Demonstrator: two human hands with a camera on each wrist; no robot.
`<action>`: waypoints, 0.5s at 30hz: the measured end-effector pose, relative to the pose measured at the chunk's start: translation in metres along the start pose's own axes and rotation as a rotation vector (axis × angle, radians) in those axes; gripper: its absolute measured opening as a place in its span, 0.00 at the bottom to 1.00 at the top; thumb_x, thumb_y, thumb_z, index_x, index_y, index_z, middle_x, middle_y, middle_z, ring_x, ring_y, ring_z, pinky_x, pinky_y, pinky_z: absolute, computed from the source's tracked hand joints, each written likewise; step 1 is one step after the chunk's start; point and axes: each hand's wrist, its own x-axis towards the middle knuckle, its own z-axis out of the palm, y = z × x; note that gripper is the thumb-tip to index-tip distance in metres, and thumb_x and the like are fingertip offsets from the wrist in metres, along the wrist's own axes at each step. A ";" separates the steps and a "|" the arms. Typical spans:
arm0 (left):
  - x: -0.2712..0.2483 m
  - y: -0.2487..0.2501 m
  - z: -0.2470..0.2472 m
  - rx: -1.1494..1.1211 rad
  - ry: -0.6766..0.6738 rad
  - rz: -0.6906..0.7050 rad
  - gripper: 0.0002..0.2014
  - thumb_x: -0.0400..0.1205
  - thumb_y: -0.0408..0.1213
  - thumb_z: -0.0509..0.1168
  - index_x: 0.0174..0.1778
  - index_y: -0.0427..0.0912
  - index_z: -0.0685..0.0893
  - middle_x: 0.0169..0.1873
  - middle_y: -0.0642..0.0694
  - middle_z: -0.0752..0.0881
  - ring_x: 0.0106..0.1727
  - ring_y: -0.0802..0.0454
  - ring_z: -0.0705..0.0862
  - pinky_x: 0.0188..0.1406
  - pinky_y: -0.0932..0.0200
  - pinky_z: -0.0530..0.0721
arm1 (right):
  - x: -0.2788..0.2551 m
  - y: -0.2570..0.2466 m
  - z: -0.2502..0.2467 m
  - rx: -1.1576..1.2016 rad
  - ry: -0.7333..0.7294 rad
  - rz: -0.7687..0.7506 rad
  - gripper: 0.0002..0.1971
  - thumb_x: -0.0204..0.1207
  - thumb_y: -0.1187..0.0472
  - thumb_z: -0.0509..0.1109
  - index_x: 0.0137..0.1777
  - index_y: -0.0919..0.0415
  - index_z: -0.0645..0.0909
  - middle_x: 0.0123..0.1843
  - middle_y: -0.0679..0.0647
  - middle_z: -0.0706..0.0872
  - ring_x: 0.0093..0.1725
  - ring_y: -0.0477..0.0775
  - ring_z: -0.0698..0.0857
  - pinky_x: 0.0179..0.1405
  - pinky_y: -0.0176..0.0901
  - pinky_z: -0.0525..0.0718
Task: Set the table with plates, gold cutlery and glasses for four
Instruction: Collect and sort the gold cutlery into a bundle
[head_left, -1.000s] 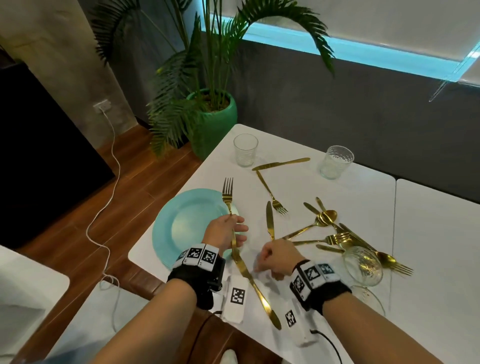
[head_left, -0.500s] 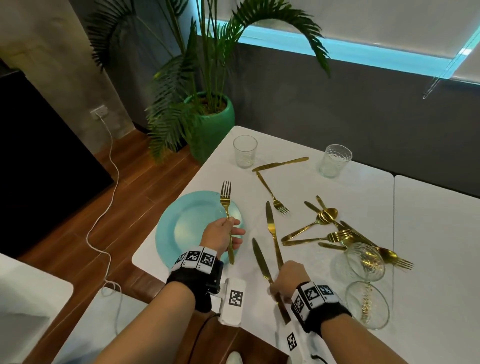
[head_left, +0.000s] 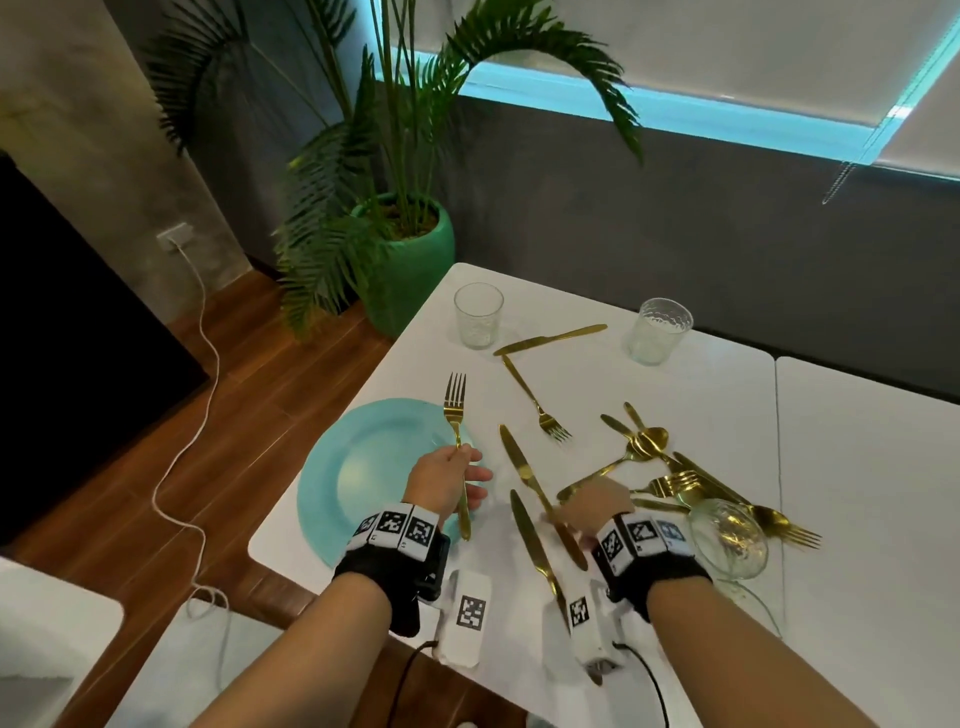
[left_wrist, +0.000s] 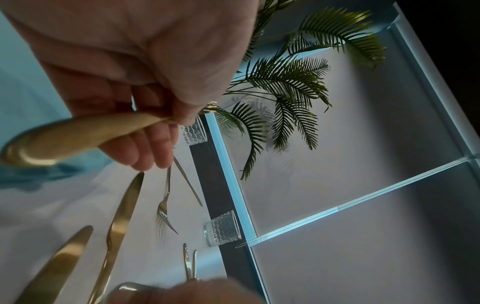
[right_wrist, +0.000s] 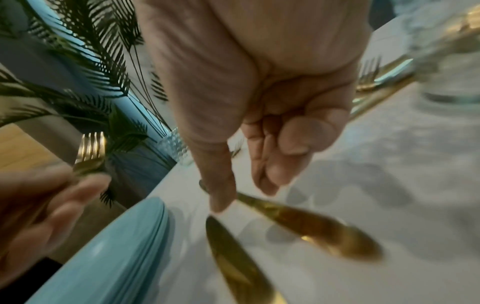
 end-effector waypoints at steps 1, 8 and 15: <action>0.003 0.000 0.002 -0.004 -0.002 -0.008 0.13 0.87 0.39 0.53 0.52 0.36 0.80 0.35 0.42 0.85 0.31 0.50 0.80 0.32 0.60 0.80 | 0.008 -0.007 -0.011 0.069 0.047 -0.003 0.20 0.67 0.44 0.76 0.33 0.59 0.74 0.40 0.55 0.84 0.40 0.53 0.83 0.45 0.41 0.86; 0.024 0.007 0.014 -0.041 0.012 -0.015 0.14 0.87 0.39 0.53 0.49 0.36 0.81 0.33 0.42 0.84 0.29 0.49 0.79 0.30 0.59 0.78 | 0.052 -0.037 -0.051 0.229 -0.031 -0.106 0.20 0.76 0.56 0.68 0.67 0.60 0.76 0.52 0.58 0.87 0.49 0.59 0.87 0.51 0.46 0.87; 0.045 0.020 0.024 0.007 0.040 0.068 0.13 0.86 0.39 0.55 0.45 0.40 0.83 0.32 0.45 0.85 0.29 0.51 0.78 0.30 0.59 0.78 | 0.079 -0.079 -0.063 -0.013 0.148 -0.208 0.23 0.78 0.48 0.65 0.64 0.65 0.77 0.65 0.61 0.82 0.64 0.62 0.81 0.54 0.46 0.78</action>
